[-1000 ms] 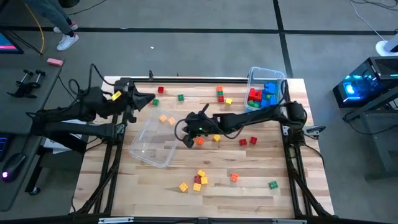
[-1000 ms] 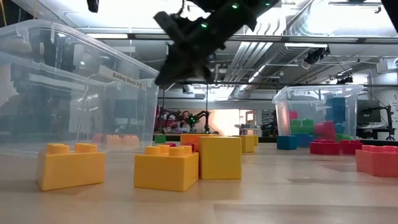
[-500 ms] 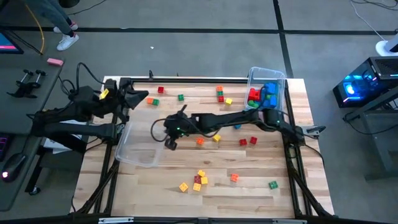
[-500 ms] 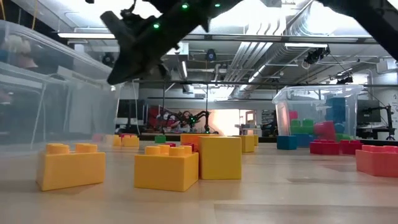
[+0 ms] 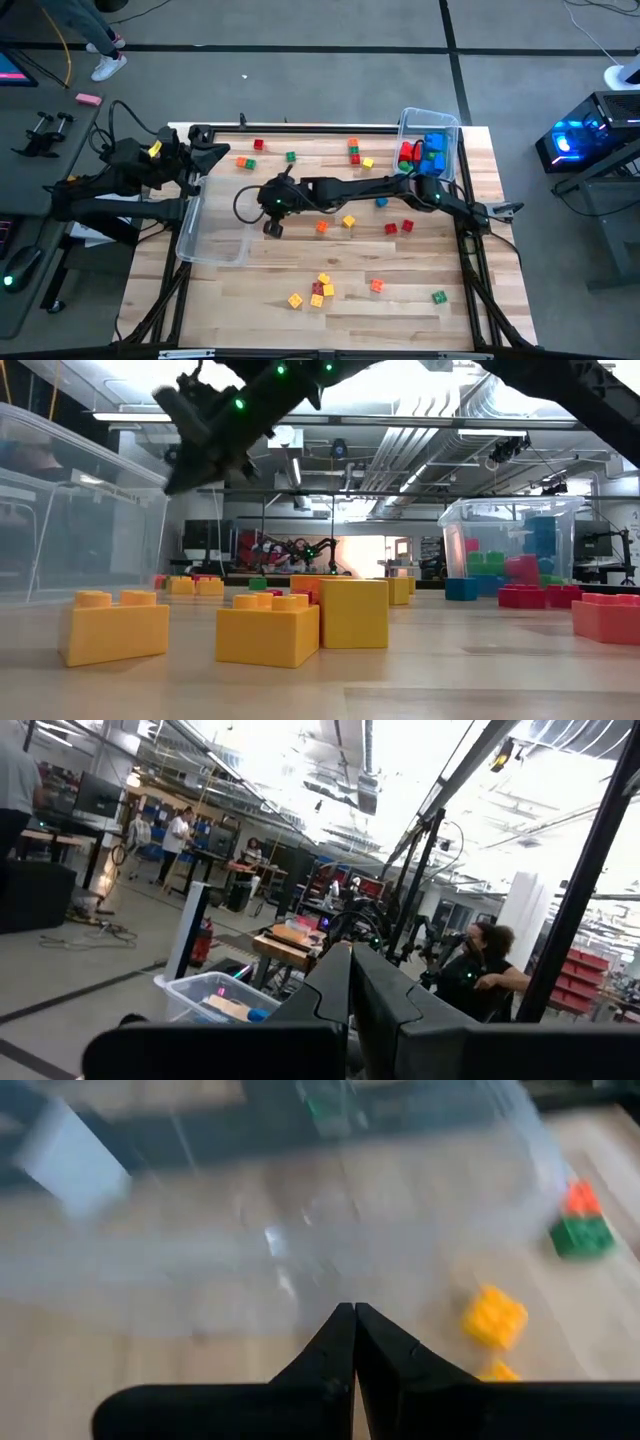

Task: Sort blocks by size
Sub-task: Adjust the left transparent bin, then put the small red game piece into the left transparent bin

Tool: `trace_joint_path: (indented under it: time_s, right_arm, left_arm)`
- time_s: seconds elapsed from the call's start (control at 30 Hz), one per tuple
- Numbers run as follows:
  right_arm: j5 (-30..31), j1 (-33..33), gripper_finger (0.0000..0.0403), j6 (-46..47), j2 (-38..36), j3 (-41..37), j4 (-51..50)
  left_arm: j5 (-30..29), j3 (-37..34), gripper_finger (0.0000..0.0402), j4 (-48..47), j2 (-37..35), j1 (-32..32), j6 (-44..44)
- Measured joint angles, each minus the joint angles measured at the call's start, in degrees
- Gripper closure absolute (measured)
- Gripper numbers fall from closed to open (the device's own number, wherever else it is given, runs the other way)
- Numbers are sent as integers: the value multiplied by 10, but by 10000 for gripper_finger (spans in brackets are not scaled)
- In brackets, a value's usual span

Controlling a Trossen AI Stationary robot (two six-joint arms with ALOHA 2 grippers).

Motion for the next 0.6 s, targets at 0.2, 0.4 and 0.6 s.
trace_joint_path:
  time_s: [0.2, 0.4, 0.6]
  right_arm:
    - [42, -4, 403, -60, -10, -1, -96]
    - [49, -11, 403, -85, -66, -5, -261]
    - [25, -1, 403, -28, -199, -188, -297]
  left_arm:
    - [0, 0, 401, 0, 0, 0, 18]
    - [0, 0, 401, 2, 0, 0, 20]
    - [0, 0, 401, 2, 0, 0, 20]
